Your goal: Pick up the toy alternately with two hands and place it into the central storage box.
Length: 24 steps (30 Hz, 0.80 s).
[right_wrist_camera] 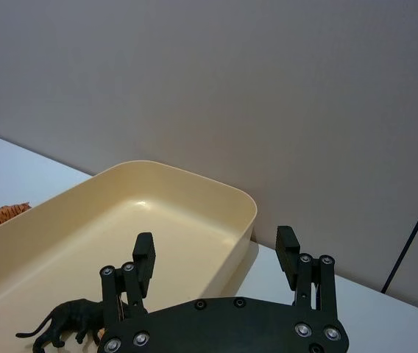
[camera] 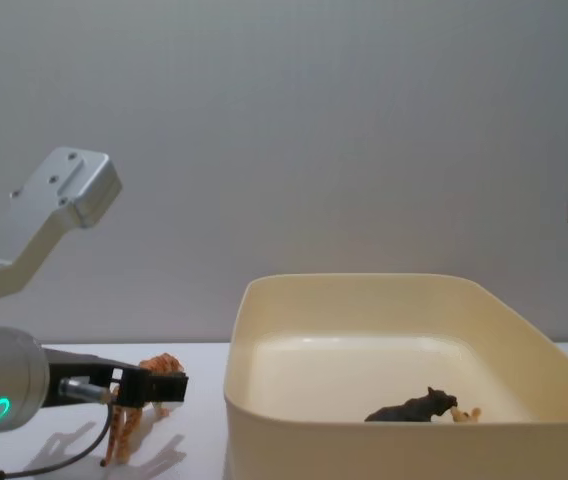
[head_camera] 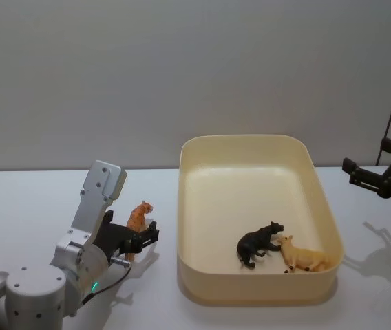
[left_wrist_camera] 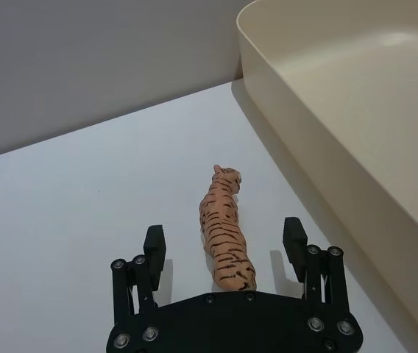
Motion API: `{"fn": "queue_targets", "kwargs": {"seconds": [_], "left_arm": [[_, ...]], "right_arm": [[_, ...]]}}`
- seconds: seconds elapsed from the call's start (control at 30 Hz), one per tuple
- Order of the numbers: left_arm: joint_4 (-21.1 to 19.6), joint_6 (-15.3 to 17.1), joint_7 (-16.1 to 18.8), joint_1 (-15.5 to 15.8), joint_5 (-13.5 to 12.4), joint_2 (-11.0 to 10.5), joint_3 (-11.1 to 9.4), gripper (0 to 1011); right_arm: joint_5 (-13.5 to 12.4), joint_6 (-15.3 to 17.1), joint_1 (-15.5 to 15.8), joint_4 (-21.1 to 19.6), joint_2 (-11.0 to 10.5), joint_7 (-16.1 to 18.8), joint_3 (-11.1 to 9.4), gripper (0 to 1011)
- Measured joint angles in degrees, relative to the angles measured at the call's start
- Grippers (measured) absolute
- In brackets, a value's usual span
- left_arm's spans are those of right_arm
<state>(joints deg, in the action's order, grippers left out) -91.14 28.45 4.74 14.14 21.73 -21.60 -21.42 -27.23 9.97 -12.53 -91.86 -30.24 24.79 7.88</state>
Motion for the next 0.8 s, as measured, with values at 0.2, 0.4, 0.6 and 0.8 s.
{"fn": "queue_targets", "kwargs": {"seconds": [0.2,0.4,0.6,0.8], "left_arm": [[1.06,0.44,-0.25,0.42,0.34,0.44,0.14,870],[1.61,0.67,-0.39,0.64,0.52,0.66,0.20,692],[1.92,0.80,-0.46,0.76,0.61,0.79,0.23,506],[2.13,0.87,-0.49,0.85,0.69,0.88,0.28,307]], "right_arm": [[0.00,0.00,0.00,0.00,0.00,0.00,0.00,1001],[0.00,0.00,0.00,0.00,0.00,0.00,0.00,1001],[0.00,0.00,0.00,0.00,0.00,0.00,0.00,1001],[0.00,0.00,0.00,0.00,0.00,0.00,0.00,1001]]}}
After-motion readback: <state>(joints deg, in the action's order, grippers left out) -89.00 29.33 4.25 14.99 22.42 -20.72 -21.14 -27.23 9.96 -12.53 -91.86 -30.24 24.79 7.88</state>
